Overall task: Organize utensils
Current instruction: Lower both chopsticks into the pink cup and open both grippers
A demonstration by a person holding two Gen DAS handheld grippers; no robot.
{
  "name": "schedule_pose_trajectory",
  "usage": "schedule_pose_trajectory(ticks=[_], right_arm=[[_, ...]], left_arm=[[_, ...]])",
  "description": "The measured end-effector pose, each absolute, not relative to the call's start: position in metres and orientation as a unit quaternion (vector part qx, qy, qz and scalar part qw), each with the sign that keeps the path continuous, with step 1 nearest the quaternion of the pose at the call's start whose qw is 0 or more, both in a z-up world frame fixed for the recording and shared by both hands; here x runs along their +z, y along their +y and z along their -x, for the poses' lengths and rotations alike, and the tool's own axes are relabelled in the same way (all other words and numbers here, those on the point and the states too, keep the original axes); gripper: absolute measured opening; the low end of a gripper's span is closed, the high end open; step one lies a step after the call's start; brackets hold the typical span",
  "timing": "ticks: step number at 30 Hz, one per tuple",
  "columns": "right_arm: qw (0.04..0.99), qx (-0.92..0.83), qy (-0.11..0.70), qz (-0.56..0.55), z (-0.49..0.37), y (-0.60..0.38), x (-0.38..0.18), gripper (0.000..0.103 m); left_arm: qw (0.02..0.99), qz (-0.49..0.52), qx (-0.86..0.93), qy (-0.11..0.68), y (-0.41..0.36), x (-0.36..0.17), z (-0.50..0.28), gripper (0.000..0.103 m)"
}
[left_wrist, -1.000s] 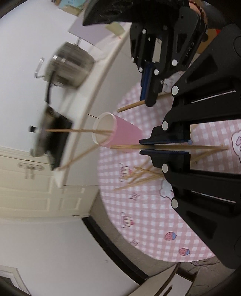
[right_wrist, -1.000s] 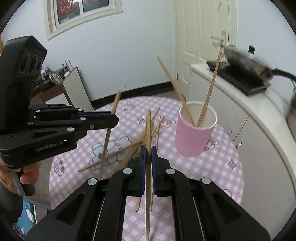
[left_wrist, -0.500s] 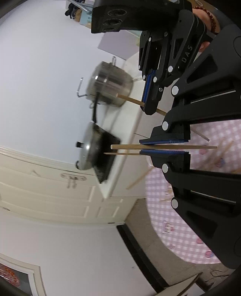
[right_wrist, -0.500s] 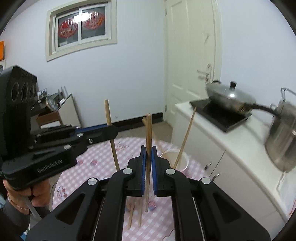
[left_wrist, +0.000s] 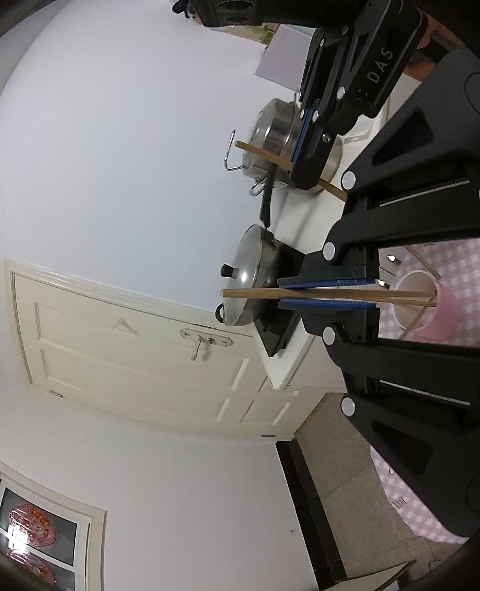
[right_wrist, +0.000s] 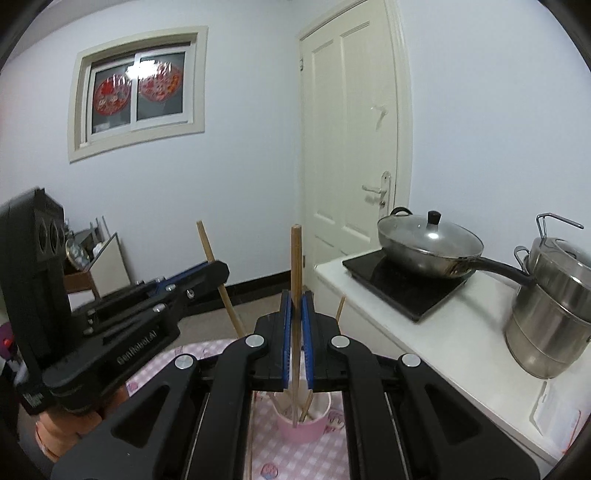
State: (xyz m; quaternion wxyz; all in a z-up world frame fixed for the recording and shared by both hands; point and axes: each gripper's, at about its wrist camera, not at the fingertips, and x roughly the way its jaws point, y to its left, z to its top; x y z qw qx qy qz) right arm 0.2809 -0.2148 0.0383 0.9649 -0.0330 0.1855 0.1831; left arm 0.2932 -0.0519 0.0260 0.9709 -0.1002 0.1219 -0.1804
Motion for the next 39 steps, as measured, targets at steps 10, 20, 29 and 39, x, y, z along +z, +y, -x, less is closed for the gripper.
schedule_pose_trajectory(ticks=[10, 20, 29, 39], right_arm=[[0.964, 0.175, 0.198, 0.018, -0.302, -0.222, -0.001, 0.004], [0.959, 0.165, 0.231, 0.003, -0.307, -0.228, -0.041, 0.004], [0.956, 0.159, 0.247, -0.007, -0.306, -0.231, -0.055, 0.005], [0.955, 0.158, 0.252, -0.013, -0.299, -0.231, -0.054, 0.005]], left_arm=[[0.974, 0.085, -0.164, 0.134, -0.065, -0.022, -0.315, 0.006], [0.971, 0.07, -0.162, 0.162, -0.064, -0.054, -0.317, 0.006], [0.968, 0.055, -0.166, 0.18, -0.065, -0.067, -0.313, 0.006], [0.962, 0.048, -0.17, 0.21, -0.062, -0.074, -0.309, 0.006]])
